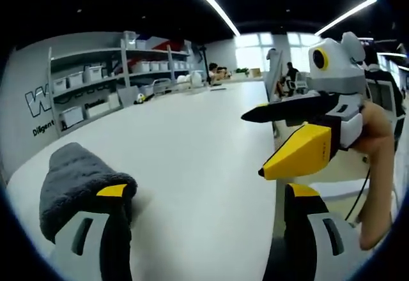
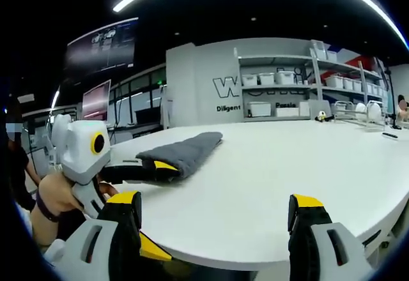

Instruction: Open the folded towel by lifting each exposed corner and separating the folded layers until the towel lies flat within the target outline without major curled edges

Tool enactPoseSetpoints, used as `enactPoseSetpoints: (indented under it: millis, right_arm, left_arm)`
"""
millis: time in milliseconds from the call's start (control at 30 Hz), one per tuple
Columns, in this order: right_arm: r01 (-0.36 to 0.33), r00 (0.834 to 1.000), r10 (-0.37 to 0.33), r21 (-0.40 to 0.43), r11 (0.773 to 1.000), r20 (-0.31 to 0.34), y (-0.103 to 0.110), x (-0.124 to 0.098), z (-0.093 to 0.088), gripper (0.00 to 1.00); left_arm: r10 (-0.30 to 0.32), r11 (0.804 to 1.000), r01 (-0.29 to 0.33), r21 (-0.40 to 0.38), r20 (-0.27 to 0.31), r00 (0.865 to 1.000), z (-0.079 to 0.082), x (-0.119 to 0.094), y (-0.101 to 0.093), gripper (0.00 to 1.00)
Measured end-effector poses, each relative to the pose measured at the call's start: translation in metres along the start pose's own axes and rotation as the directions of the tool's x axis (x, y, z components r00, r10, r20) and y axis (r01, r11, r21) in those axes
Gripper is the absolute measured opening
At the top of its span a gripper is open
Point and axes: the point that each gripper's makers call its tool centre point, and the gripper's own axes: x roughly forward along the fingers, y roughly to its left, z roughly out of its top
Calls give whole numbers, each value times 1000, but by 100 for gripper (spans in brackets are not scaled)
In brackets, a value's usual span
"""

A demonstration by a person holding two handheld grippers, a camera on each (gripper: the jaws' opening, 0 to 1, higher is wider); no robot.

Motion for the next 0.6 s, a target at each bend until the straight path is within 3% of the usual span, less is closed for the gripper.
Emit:
enactPoseSetpoints:
  millis: [300, 600]
  right_arm:
    - [5, 1000, -5, 1, 1000, 2, -2, 0, 3, 97]
    - [3, 1000, -3, -8, 1000, 3, 2, 0, 5, 97]
  left_arm:
    - [-12, 1000, 12, 4, -4, 1000, 1, 3, 0, 98]
    - [-36, 999, 36, 3, 8, 999, 4, -8, -5, 98]
